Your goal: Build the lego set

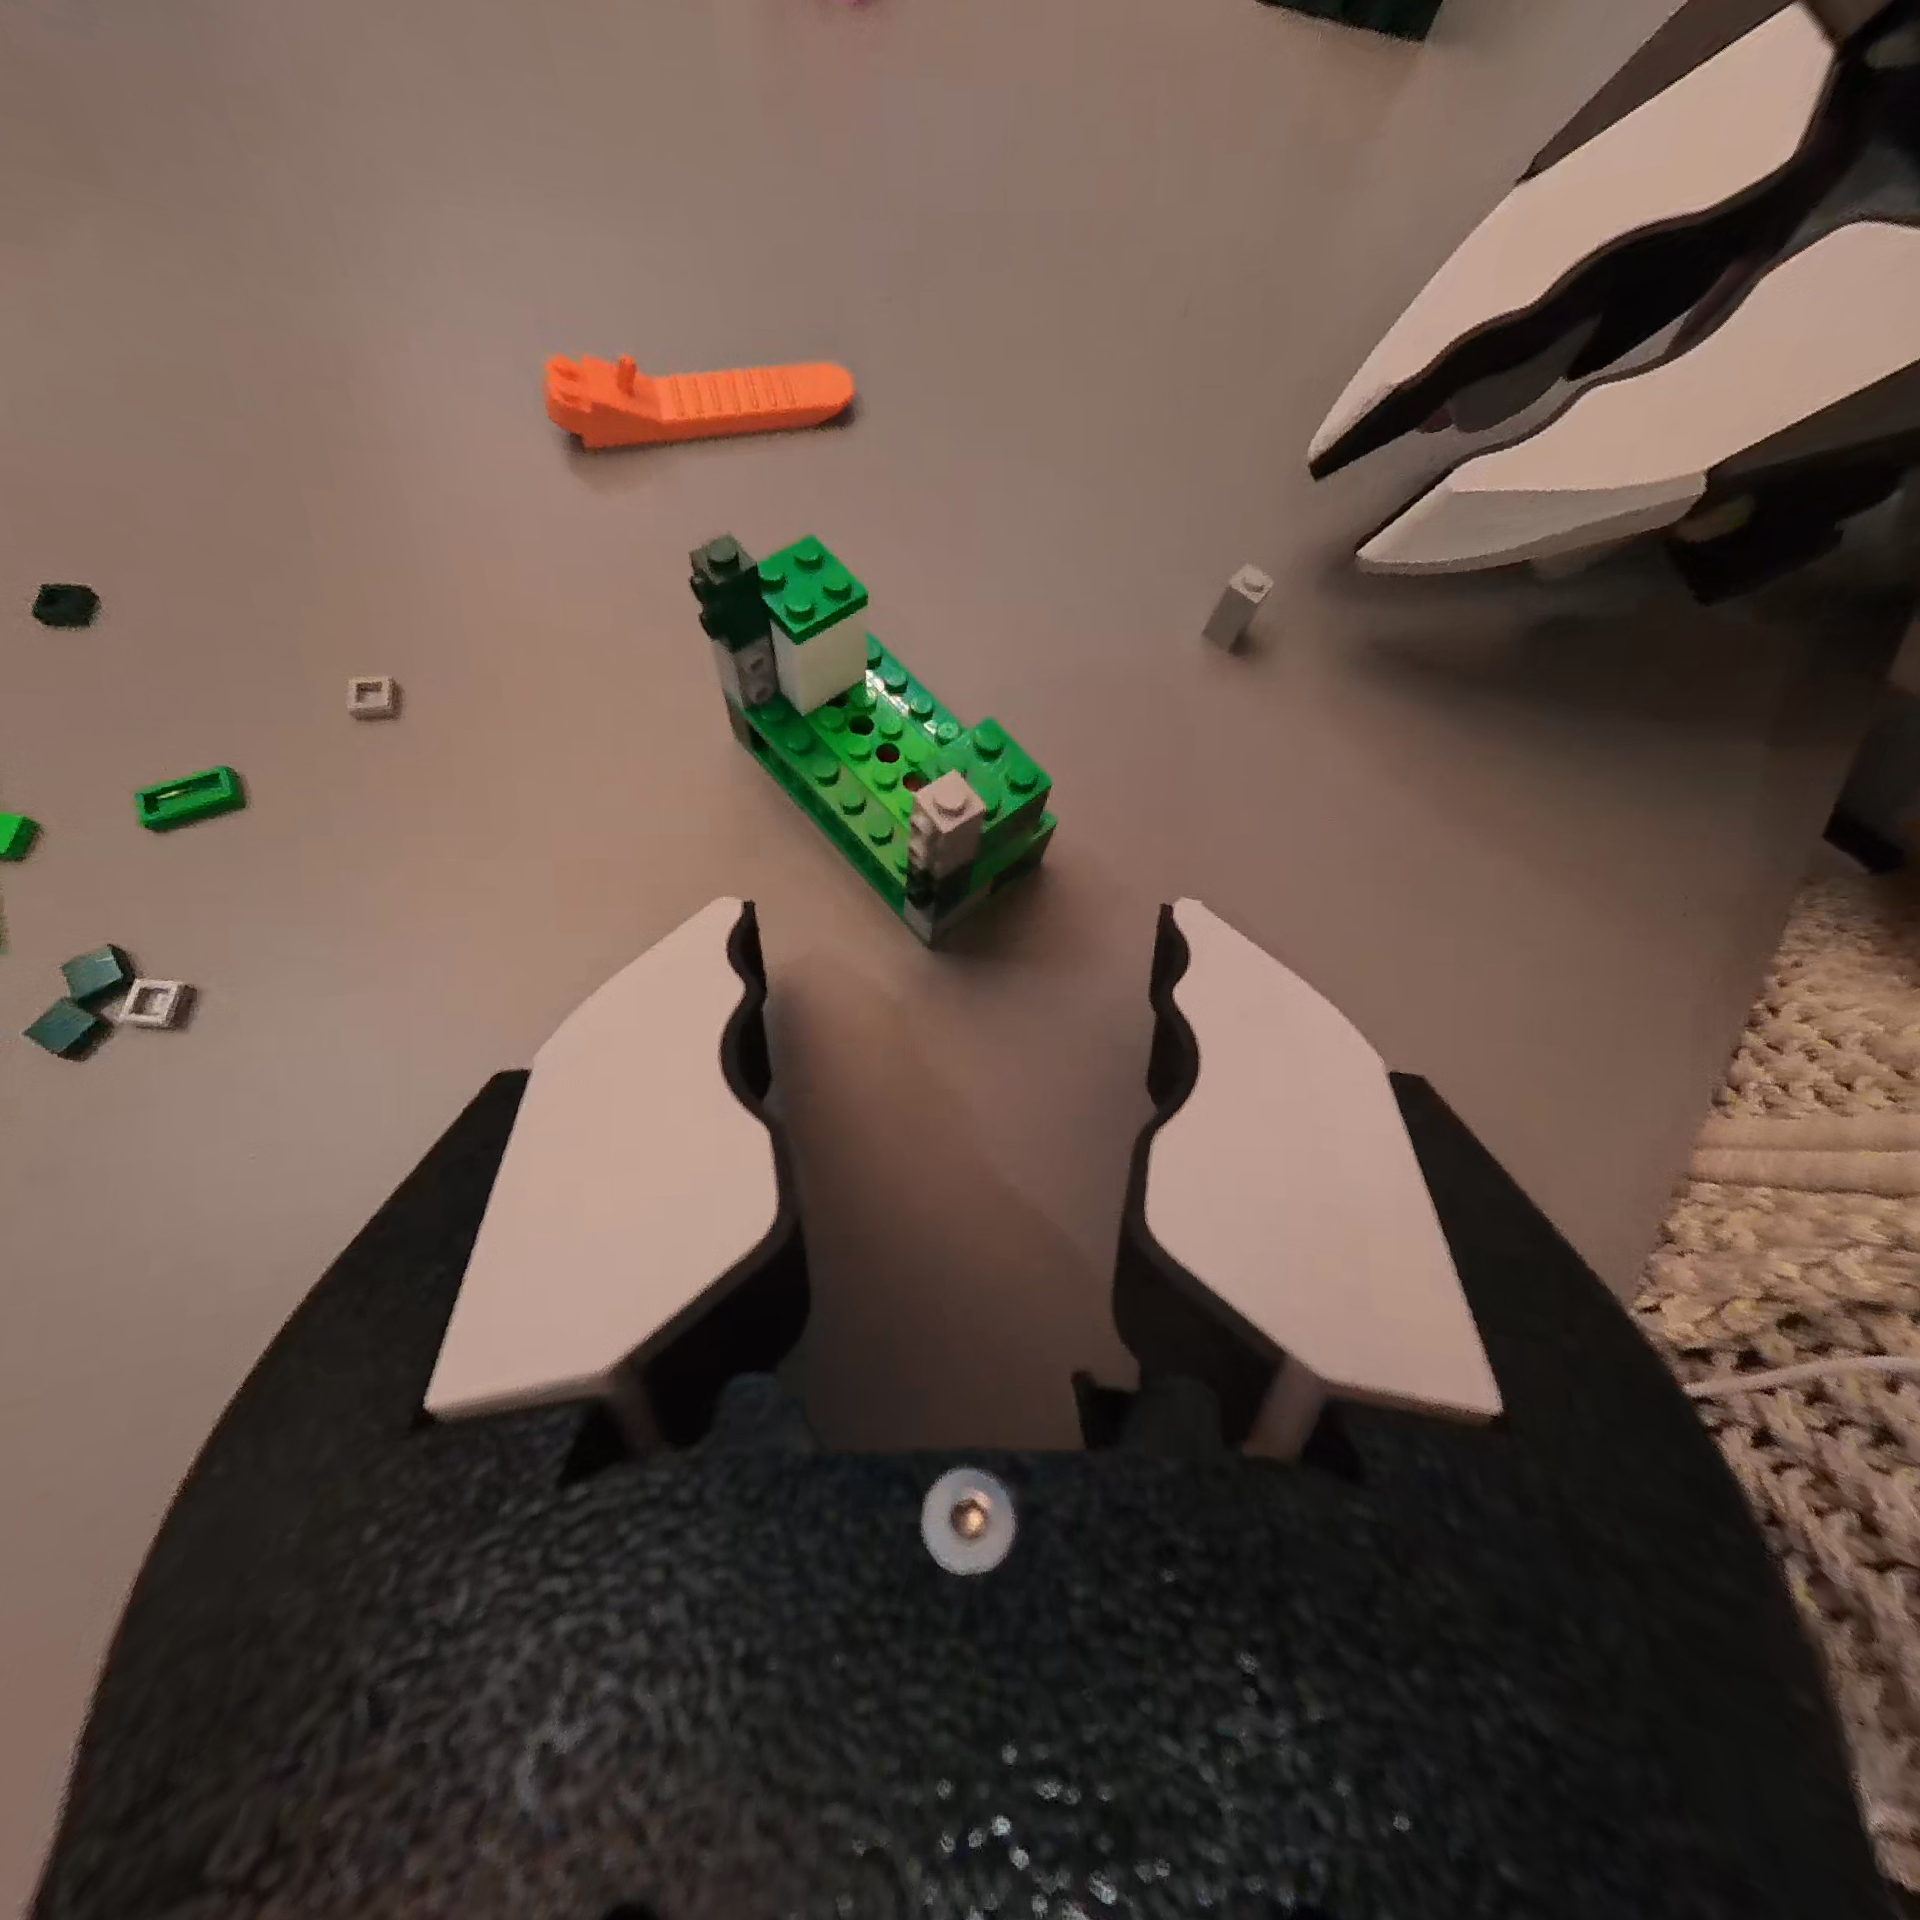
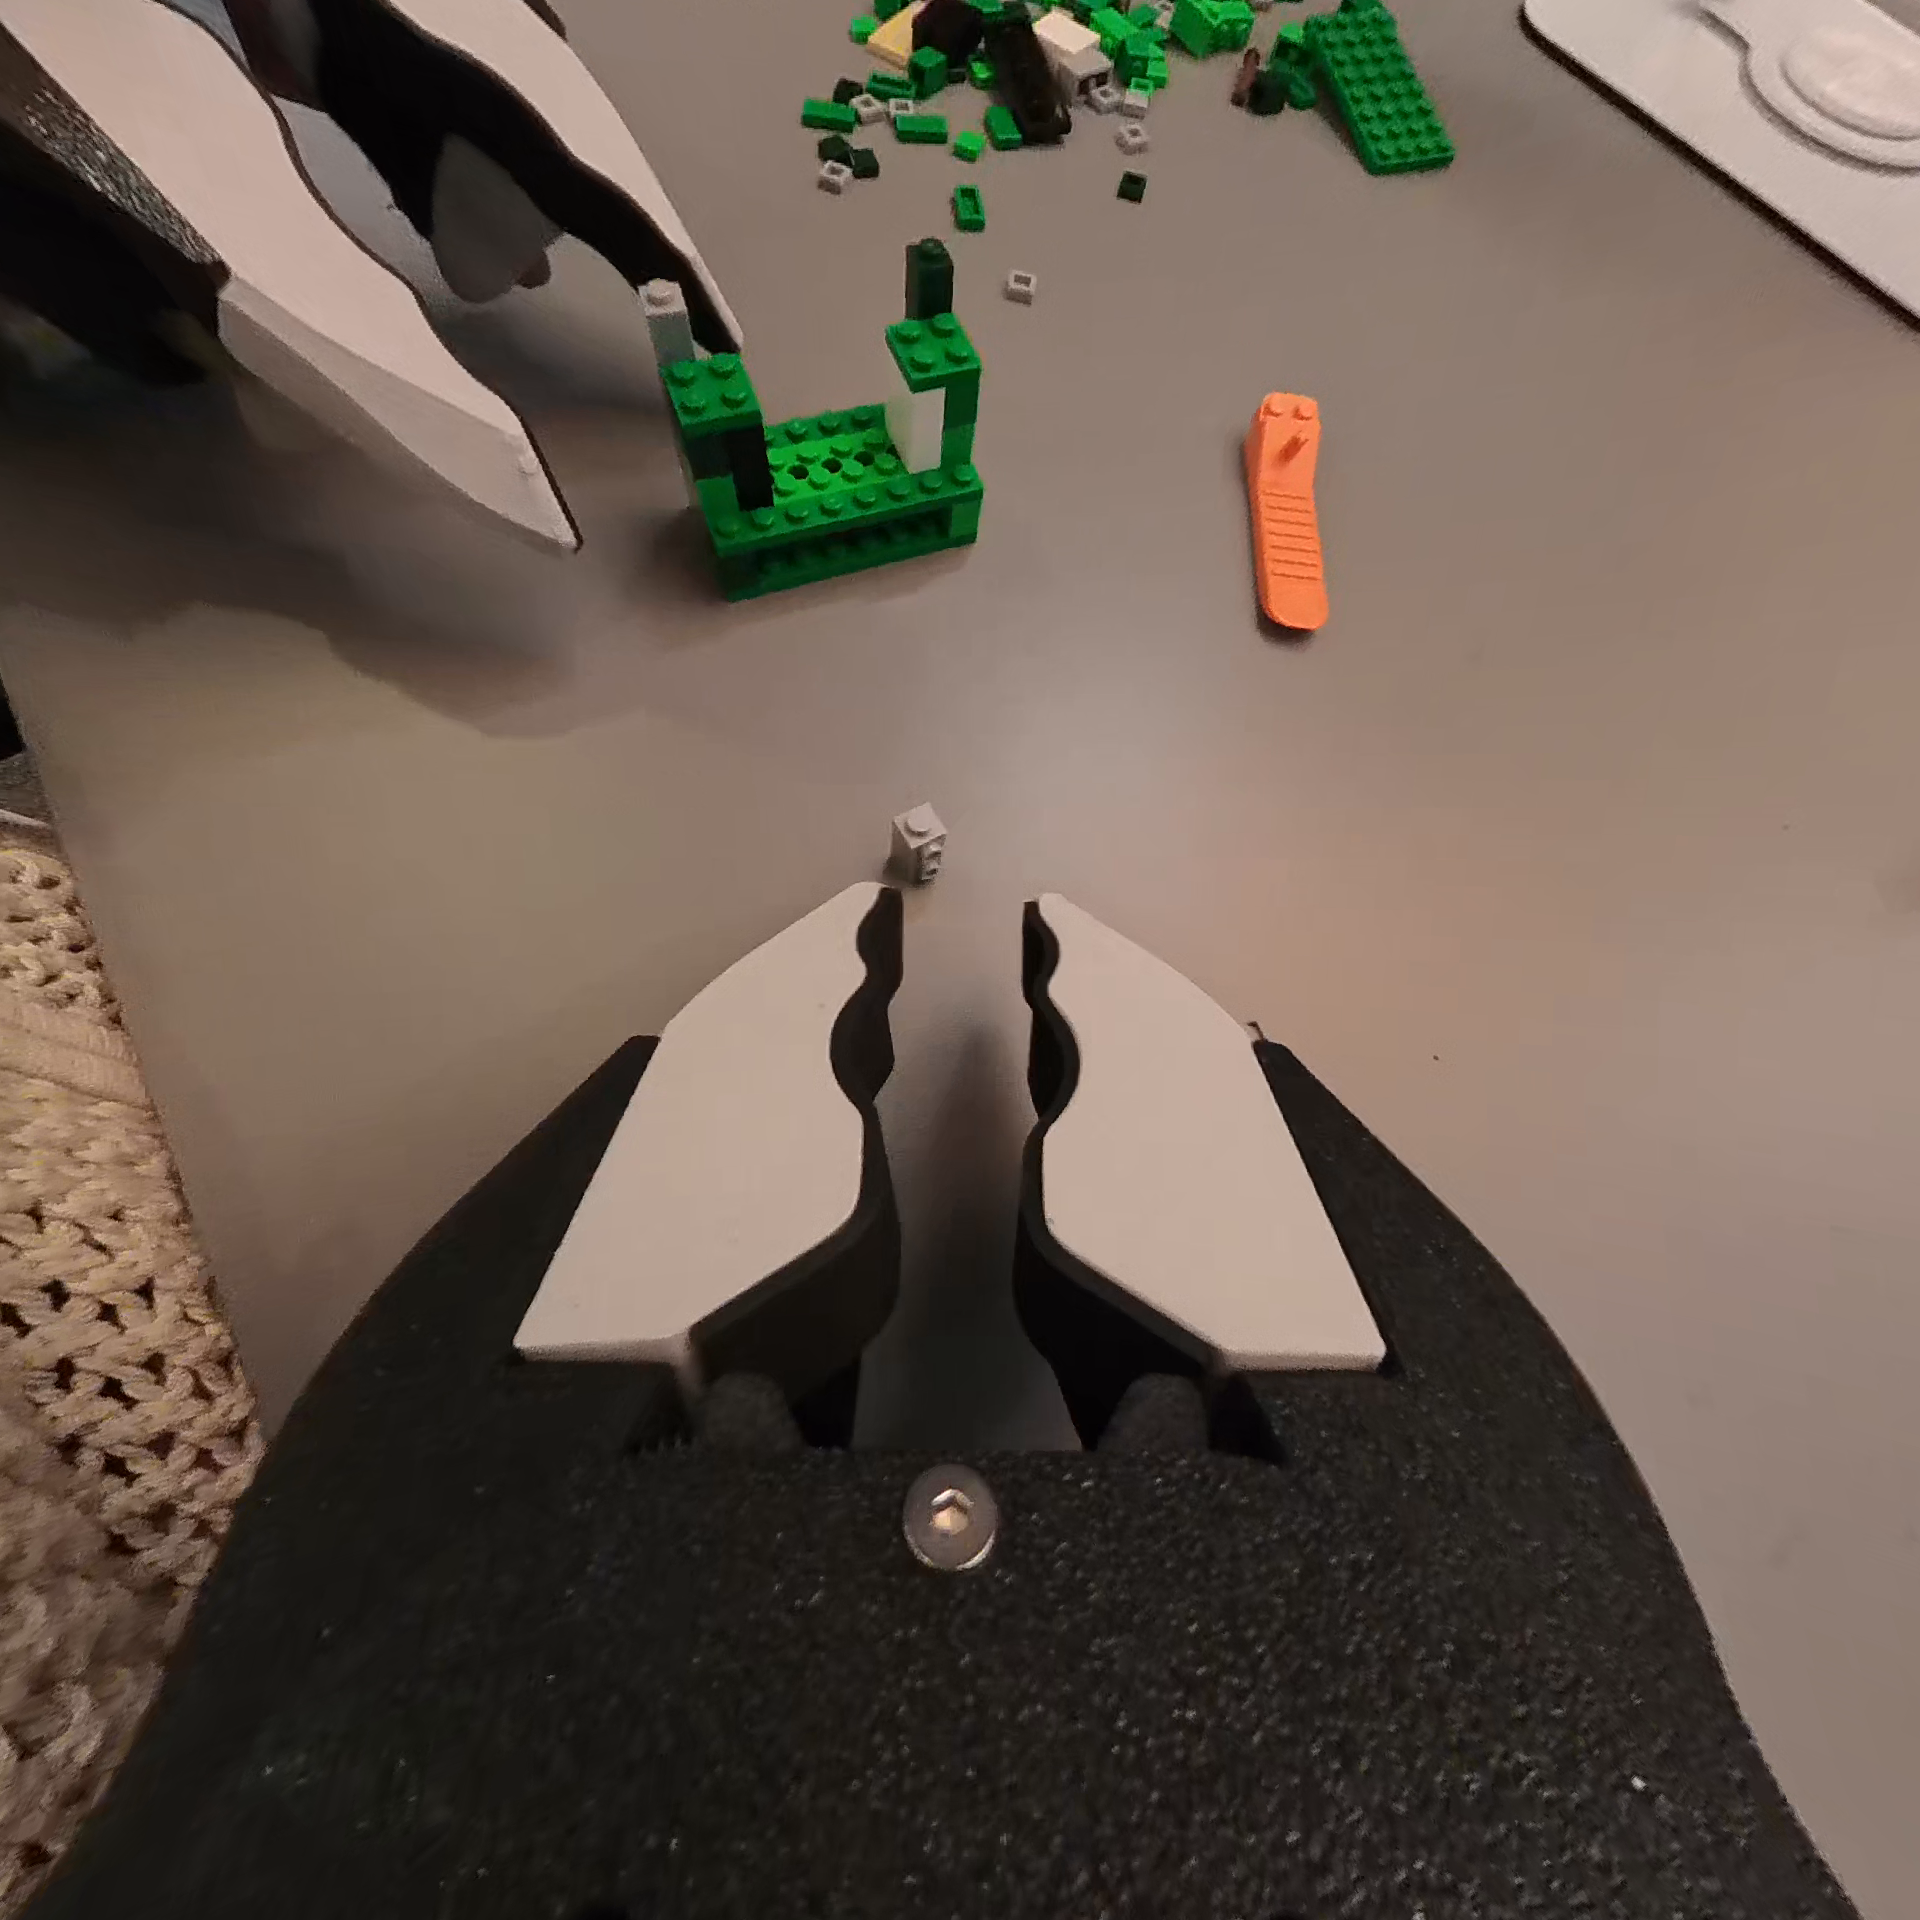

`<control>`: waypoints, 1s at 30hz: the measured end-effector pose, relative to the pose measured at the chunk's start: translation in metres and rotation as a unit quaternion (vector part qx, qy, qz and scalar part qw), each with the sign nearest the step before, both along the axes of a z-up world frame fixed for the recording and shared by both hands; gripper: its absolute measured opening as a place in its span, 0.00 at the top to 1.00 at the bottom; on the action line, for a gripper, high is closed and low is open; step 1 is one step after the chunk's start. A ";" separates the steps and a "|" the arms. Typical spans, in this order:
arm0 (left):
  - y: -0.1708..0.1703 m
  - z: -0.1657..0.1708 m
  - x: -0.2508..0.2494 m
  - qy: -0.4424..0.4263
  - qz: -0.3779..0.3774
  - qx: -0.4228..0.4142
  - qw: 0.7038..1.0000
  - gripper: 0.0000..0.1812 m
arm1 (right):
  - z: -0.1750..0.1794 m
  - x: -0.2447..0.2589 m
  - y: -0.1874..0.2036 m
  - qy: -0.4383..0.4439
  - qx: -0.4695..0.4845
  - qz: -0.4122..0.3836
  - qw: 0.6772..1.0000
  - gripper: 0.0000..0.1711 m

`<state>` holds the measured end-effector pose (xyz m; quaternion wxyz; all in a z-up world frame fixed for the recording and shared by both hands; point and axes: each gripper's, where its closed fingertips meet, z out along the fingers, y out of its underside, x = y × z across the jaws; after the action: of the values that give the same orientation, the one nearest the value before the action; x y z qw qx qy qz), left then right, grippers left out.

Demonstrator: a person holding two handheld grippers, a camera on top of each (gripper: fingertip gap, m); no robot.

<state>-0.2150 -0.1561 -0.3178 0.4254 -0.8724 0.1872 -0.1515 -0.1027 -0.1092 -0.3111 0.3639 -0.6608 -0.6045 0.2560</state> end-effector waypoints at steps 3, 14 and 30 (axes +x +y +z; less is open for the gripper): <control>0.001 -0.003 0.003 -0.001 -0.007 -0.003 1.000 0.60 | -0.003 0.000 0.001 -0.013 0.017 0.004 1.000 0.87; 0.001 -0.007 0.006 -0.016 -0.020 -0.013 1.000 0.61 | -0.008 -0.009 0.002 -0.036 0.062 0.025 0.997 0.87; 0.001 -0.007 0.006 -0.038 -0.021 -0.025 0.999 0.63 | -0.013 -0.010 0.003 -0.061 0.056 0.048 0.995 0.87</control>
<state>-0.2094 -0.1547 -0.3248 0.4069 -0.8724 0.1849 -0.1981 -0.1128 -0.1067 -0.3242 0.3506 -0.6240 -0.6698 0.1978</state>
